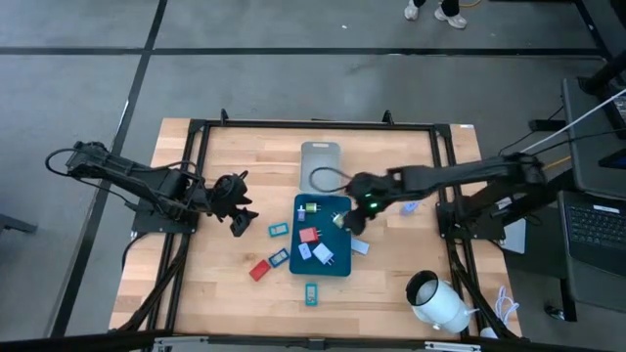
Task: Pick & Place Office items
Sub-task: Put the pink charger adapter into the blue bin, then put the light blue charger adapter into the blue bin
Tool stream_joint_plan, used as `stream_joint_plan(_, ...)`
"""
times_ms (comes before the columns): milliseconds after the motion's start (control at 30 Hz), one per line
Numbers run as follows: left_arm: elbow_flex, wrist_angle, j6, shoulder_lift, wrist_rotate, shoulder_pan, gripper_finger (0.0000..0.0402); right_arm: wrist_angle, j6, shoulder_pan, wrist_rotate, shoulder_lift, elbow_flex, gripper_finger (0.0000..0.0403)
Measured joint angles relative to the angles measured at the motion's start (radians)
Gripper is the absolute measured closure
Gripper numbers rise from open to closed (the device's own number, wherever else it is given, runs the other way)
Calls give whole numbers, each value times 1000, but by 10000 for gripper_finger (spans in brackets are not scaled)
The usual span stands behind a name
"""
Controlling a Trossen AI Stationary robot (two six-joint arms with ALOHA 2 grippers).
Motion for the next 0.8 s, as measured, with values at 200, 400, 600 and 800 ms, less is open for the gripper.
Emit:
stream_joint_plan(200, 0, -1, 0, -15, 8, 0, 164, 23, -75, -2, 3, 208, 109, 204)
stream_joint_plan(400, 0, 2, 10, -25, 4, -9, 164, -31, -111, -18, 48, 224, 155, 175)
stream_joint_plan(600, 0, 1, 16, -25, -19, -22, 164, -53, -111, -9, 57, 224, 154, 144)
stream_joint_plan(800, 0, 1, 11, -25, -22, -22, 164, -67, -171, -12, 94, 206, 154, 145)
